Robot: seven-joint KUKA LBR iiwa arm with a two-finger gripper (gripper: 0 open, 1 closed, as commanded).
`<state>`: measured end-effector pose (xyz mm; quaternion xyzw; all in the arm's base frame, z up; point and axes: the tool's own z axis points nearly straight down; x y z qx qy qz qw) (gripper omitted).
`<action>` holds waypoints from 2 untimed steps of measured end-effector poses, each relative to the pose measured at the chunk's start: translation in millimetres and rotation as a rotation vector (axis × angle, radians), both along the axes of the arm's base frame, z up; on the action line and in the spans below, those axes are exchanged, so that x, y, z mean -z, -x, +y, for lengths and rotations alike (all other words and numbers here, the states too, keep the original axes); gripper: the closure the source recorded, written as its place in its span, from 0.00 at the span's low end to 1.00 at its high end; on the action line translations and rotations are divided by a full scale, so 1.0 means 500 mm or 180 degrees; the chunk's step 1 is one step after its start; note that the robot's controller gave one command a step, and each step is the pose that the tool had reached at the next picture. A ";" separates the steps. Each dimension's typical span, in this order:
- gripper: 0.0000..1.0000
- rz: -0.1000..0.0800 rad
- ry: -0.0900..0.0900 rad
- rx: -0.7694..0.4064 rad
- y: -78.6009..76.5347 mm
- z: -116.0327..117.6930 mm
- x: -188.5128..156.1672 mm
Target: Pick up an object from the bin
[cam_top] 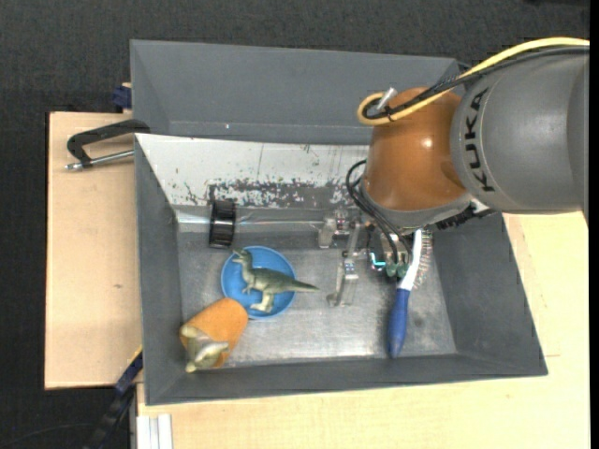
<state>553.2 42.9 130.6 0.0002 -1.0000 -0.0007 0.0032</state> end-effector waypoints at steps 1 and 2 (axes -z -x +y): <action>0.00 -0.0012 -0.0008 0.0351 0.010 0.201 0.123; 0.00 -0.0032 0.0008 -0.0105 0.115 0.271 0.057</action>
Offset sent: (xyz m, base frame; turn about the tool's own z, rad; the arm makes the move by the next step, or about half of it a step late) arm -0.0039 0.0943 -0.0606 0.1174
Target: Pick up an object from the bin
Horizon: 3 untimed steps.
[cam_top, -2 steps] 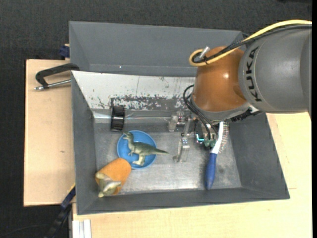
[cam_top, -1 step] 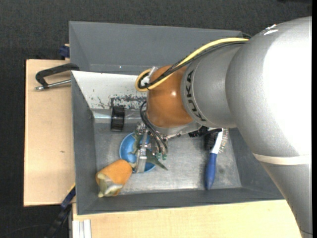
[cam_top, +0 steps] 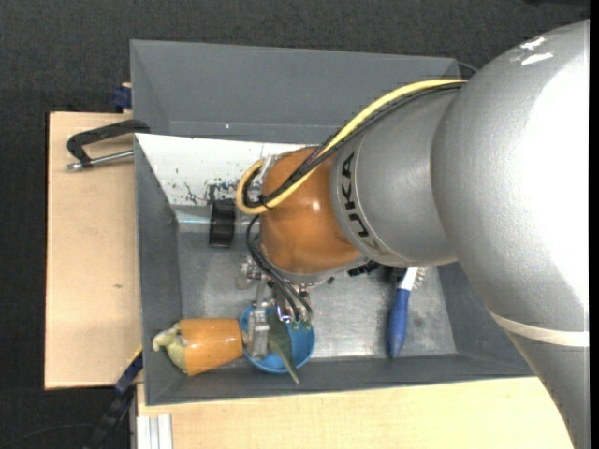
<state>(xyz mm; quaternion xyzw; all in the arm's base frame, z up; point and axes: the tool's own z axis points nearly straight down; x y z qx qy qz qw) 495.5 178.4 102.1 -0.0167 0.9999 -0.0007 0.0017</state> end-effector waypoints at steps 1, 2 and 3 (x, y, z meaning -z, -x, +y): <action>0.00 -0.0019 -0.0004 -0.0958 0.000 0.029 0.001; 0.00 -0.0012 0.0004 -0.1796 0.004 0.024 0.061; 0.00 -0.0013 -0.0001 -0.1794 0.000 0.025 0.058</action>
Offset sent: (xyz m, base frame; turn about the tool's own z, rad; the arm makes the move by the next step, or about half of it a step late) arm -0.0023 0.0144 -0.0021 -0.3001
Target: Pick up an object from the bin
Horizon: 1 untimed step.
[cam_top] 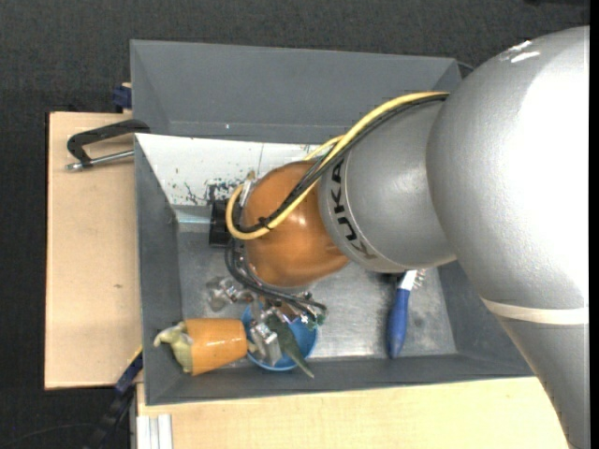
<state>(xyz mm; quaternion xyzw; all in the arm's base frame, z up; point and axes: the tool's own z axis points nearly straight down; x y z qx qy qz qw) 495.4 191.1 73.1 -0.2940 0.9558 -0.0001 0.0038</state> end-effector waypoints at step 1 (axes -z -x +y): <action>1.00 0.0014 0.0021 0.0008 0.000 -0.007 0.001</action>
Offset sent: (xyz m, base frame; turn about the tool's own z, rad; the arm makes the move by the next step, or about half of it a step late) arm 0.0000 0.0000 0.0000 0.0000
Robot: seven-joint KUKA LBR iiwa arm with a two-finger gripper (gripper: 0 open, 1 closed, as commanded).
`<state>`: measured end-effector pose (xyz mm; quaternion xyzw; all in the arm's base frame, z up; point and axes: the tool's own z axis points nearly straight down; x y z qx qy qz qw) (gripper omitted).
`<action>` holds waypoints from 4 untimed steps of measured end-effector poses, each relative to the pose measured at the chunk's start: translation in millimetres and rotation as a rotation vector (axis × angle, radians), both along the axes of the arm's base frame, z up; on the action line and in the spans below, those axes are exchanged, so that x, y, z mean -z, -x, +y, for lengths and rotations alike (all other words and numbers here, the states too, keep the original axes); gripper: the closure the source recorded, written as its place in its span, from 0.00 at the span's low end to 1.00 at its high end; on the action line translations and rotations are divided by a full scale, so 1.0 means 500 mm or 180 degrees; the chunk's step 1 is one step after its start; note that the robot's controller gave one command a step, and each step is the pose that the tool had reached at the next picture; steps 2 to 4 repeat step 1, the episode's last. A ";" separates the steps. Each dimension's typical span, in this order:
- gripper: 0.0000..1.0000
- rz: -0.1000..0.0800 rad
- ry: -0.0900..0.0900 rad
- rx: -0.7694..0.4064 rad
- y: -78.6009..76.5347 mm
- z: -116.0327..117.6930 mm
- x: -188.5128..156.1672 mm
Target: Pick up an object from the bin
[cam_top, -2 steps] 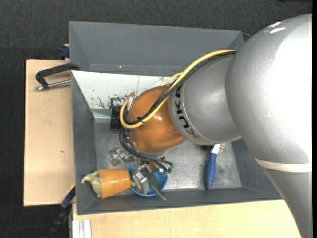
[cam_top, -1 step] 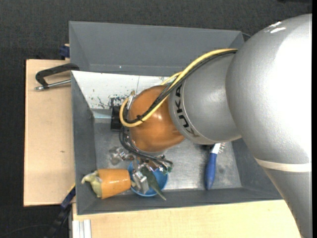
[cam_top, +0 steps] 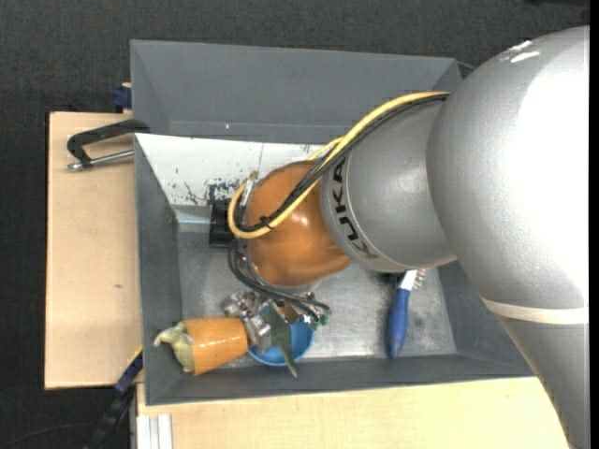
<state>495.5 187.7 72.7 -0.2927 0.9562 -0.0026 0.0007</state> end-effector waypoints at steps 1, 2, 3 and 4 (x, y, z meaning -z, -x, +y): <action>1.00 -0.0028 -0.0032 0.0004 -0.004 0.003 -0.176; 1.00 -0.0028 -0.0032 0.0004 -0.004 0.003 -0.176; 1.00 -0.0028 -0.0032 0.0004 -0.004 0.003 -0.176; 1.00 -0.0028 -0.0032 0.0004 -0.004 0.003 -0.176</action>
Offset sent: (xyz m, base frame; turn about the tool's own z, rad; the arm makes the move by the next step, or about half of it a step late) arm 0.0000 0.0001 0.0829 0.0000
